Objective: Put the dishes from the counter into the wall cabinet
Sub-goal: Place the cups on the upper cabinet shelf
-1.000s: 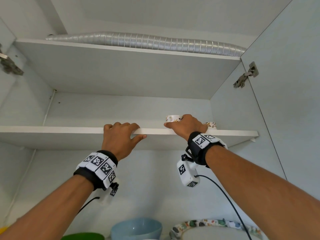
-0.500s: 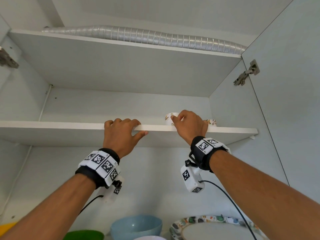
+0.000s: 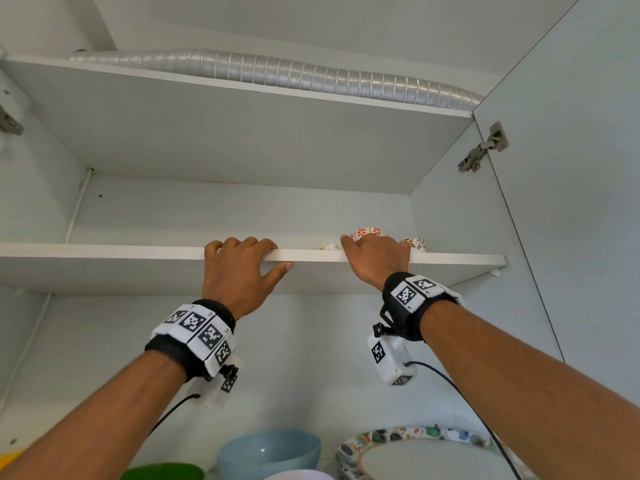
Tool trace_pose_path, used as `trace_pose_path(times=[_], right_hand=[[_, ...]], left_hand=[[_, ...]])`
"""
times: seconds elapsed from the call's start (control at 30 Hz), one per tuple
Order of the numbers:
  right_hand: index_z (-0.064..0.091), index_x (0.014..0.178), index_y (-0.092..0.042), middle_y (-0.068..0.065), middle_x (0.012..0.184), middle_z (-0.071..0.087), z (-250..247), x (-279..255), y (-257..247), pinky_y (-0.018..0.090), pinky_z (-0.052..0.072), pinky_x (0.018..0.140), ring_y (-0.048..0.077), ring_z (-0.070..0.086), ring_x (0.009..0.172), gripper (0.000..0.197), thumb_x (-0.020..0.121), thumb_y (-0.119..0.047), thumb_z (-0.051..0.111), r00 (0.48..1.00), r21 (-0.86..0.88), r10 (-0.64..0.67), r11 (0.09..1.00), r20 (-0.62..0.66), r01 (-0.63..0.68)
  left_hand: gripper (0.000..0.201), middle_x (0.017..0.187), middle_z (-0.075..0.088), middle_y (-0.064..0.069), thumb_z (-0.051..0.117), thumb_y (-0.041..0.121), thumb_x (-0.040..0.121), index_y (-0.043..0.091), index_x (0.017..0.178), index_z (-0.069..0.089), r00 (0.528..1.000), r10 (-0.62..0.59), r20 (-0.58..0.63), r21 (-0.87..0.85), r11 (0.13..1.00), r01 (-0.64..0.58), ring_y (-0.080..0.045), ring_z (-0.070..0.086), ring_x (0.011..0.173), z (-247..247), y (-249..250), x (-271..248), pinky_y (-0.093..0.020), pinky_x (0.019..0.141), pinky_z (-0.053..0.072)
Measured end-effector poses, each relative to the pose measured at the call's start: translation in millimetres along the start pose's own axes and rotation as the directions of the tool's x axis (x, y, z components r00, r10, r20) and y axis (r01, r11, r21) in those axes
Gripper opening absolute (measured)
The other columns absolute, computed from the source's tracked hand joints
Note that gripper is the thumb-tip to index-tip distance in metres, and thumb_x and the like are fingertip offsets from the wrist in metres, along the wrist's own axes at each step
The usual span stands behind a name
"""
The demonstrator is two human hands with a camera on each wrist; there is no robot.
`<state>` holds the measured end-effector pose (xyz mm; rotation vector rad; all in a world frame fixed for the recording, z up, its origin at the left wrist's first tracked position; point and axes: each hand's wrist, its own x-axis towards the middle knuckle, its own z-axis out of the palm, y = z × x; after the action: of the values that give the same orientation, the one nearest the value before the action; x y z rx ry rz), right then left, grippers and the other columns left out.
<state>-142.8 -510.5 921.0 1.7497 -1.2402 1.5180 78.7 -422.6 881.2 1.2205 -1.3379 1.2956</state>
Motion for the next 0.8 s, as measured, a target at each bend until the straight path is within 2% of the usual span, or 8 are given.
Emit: trace_pose_path(times=[0.13,0.33,0.43,0.5,0.6,0.67,0.7,0.8], right_hand=[[0.071,0.075,-0.014,0.004,0.069,0.061,-3,-6,2,0.039,0.027,0.081,0.027,0.055,0.078,0.062,0.101,-0.048,0.027,0.998,-0.023,-0.054,0.998,-0.019,0.053],[0.071,0.089,-0.017,0.005,0.083,0.065,-3,-19,3,0.042,0.035,0.090,0.030,0.058,0.086,0.059,0.103,-0.045,0.021,0.993,-0.014,-0.111,0.994,-0.051,0.110],[0.067,0.106,-0.020,0.006,0.103,0.067,0,-31,5,0.046,0.030,0.105,0.032,0.058,0.105,0.067,0.094,-0.052,0.009,0.990,-0.016,-0.127,0.992,-0.057,0.126],[0.062,0.122,-0.022,0.007,0.123,0.062,0,-43,7,0.049,0.022,0.115,0.031,0.049,0.122,0.063,0.093,-0.055,0.017,0.990,0.041,-0.129,0.990,-0.060,0.131],[0.041,0.146,-0.022,0.009,0.153,0.038,-7,-64,9,0.047,0.014,0.121,0.029,0.023,0.146,0.061,0.095,-0.055,0.042,0.989,0.140,-0.146,0.980,0.023,0.141],[0.031,0.153,-0.027,0.005,0.164,0.017,-16,-84,8,0.042,0.013,0.121,0.026,0.009,0.151,0.067,0.094,-0.049,0.055,0.982,0.224,-0.151,0.967,0.116,0.122],[0.036,0.151,-0.029,0.003,0.164,0.017,-19,-100,7,0.041,0.016,0.120,0.025,0.012,0.151,0.064,0.093,-0.048,0.058,0.977,0.254,-0.154,0.960,0.148,0.113],[0.063,0.126,-0.032,0.000,0.150,0.040,-28,-148,3,0.038,0.035,0.108,0.024,0.035,0.139,0.040,0.090,-0.048,0.063,0.969,0.264,-0.182,0.955,0.167,0.134]], left_hand=[[0.055,0.095,0.066,0.008,0.036,0.069,0.084,0.029,0.111,0.063,0.999,0.014,0.039,0.014,1.000,-0.014,-0.022,0.059,0.095,-3,1,-3,-0.044,0.096,0.030],[0.064,0.123,0.062,0.009,0.035,0.067,0.080,0.032,0.131,0.053,0.984,0.040,0.174,-0.045,0.998,-0.033,-0.019,0.053,0.119,-13,-6,-4,-0.044,0.112,0.021],[0.066,0.141,0.052,0.007,0.037,0.064,0.080,0.033,0.137,0.049,0.979,0.032,0.203,-0.147,0.989,-0.002,-0.017,0.039,0.136,-23,-7,-9,-0.045,0.119,0.011],[0.066,0.151,0.042,0.007,0.038,0.064,0.080,0.035,0.137,0.048,0.973,0.027,0.229,-0.182,0.983,0.015,-0.016,0.028,0.144,-31,-6,-19,-0.047,0.120,0.010],[0.060,0.148,0.045,0.010,0.041,0.063,0.079,0.036,0.132,0.052,0.967,0.021,0.253,-0.273,0.961,0.051,-0.016,0.032,0.141,-51,-4,-42,-0.049,0.115,0.024],[0.057,0.138,0.053,0.011,0.044,0.062,0.079,0.035,0.128,0.055,0.964,0.038,0.262,-0.314,0.948,0.048,-0.018,0.041,0.133,-65,-4,-63,-0.050,0.107,0.035],[0.055,0.135,0.055,0.010,0.045,0.062,0.079,0.035,0.126,0.056,0.960,0.057,0.274,-0.320,0.947,0.035,-0.019,0.044,0.129,-72,-5,-76,-0.050,0.104,0.039],[0.050,0.126,0.060,0.009,0.045,0.062,0.082,0.034,0.120,0.061,0.949,0.128,0.287,-0.328,0.944,-0.029,-0.018,0.050,0.118,-86,-5,-109,-0.045,0.095,0.046]])
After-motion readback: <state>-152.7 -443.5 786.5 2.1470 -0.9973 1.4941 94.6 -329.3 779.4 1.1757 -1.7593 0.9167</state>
